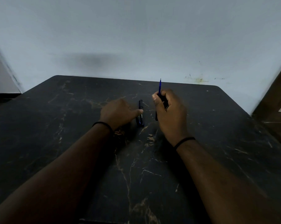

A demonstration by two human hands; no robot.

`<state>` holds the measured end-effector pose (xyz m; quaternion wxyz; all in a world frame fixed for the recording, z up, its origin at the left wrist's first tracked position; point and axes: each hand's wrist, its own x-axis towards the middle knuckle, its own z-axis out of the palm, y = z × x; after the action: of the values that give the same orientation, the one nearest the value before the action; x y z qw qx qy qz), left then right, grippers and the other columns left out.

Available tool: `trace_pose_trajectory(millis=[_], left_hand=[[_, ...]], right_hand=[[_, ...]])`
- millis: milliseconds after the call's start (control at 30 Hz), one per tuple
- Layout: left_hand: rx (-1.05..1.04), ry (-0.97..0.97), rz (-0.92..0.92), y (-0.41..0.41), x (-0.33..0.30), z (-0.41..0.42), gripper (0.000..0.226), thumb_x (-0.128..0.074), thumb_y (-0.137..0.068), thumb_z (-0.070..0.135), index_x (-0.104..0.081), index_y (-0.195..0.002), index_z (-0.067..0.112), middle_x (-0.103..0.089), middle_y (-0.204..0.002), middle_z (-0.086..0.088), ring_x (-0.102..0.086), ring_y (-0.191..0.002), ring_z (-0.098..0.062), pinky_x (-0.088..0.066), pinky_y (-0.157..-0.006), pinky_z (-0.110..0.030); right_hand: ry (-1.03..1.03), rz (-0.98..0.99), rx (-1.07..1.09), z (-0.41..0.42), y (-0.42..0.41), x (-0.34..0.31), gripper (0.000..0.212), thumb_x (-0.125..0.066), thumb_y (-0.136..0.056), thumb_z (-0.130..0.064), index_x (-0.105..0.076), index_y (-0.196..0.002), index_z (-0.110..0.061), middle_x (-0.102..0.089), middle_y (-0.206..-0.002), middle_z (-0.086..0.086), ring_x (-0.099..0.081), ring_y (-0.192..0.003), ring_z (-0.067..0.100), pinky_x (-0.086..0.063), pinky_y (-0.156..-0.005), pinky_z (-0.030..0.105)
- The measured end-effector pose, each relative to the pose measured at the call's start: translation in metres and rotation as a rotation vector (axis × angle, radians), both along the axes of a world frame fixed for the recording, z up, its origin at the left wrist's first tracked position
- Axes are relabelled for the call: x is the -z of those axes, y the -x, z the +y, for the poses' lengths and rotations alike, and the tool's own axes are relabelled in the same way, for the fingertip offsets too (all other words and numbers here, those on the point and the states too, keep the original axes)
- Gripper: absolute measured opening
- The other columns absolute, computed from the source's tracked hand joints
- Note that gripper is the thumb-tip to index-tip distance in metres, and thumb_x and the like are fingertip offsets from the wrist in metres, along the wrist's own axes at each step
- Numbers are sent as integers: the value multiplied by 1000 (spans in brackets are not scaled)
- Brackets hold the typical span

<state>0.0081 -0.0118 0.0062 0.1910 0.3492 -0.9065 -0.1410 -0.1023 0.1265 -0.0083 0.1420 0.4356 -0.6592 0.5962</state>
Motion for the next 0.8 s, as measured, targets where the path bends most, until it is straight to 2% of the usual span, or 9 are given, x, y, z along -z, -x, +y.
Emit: trace_pose_trajectory(millis=[200, 367, 433, 500, 567, 633, 700, 800], left_hand=[[29, 3, -95, 1, -2, -2, 47, -68, -81, 59, -62, -61, 16, -58, -59, 2, -50, -54, -12, -36, -55, -22], [21, 8, -90, -4, -7, -5, 39, -70, -80, 51, -63, -64, 16, -61, -63, 3, -55, -60, -13, -41, -57, -22], [8, 73, -99, -4, -9, -2, 37, -67, -81, 48, -60, -63, 16, -57, -61, 4, -54, -60, -13, -38, -55, -22], [9, 140, -139, -2, -11, 4, 38, -64, -81, 47, -53, -60, 18, -51, -61, 4, -53, -62, -16, -47, -61, -26], [7, 171, -195, 1, -12, 11, 37, -62, -82, 47, -47, -61, 21, -48, -65, 3, -54, -68, -20, -56, -72, -35], [-24, 195, -221, 3, -12, 15, 36, -61, -84, 45, -45, -62, 21, -48, -67, 2, -55, -71, -21, -54, -70, -34], [-49, 210, -163, 5, -10, 14, 39, -61, -86, 43, -44, -59, 20, -45, -63, 3, -52, -66, -20, -45, -63, -30], [-7, 1, 167, 4, -7, 9, 46, -60, -92, 36, -51, -53, 14, -45, -49, 3, -44, -48, -13, -37, -50, -24]], right_hand=[[-5, 0, 9, -1, 0, 1, 17, -57, -99, -37, -64, -100, -21, -62, -86, -8, -56, -73, 4, -49, -64, 23], [-7, -18, 5, 0, 0, 2, 14, -58, -99, -36, -63, -99, -22, -60, -85, -9, -53, -70, 4, -45, -64, 21], [-11, -25, -3, 0, 0, 2, 14, -58, -99, -35, -63, -99, -22, -61, -85, -8, -55, -71, 7, -49, -65, 26], [-17, -23, -4, 0, 0, 2, 16, -57, -99, -36, -63, -99, -21, -63, -85, -5, -58, -72, 12, -51, -64, 31], [-21, -9, 4, -1, 0, 2, 17, -57, -99, -37, -63, -99, -21, -63, -85, -4, -59, -73, 13, -51, -64, 30], [-28, 4, 17, -2, 0, 3, 16, -56, -99, -39, -63, -98, -24, -63, -85, -5, -59, -74, 12, -49, -64, 28], [-33, 14, 23, -2, 1, 4, 17, -56, -98, -40, -64, -98, -26, -64, -86, -4, -59, -75, 12, -50, -66, 29], [-49, 44, 18, -4, 3, 7, 19, -56, -97, -41, -67, -103, -27, -65, -90, -4, -60, -79, 11, -53, -71, 33]])
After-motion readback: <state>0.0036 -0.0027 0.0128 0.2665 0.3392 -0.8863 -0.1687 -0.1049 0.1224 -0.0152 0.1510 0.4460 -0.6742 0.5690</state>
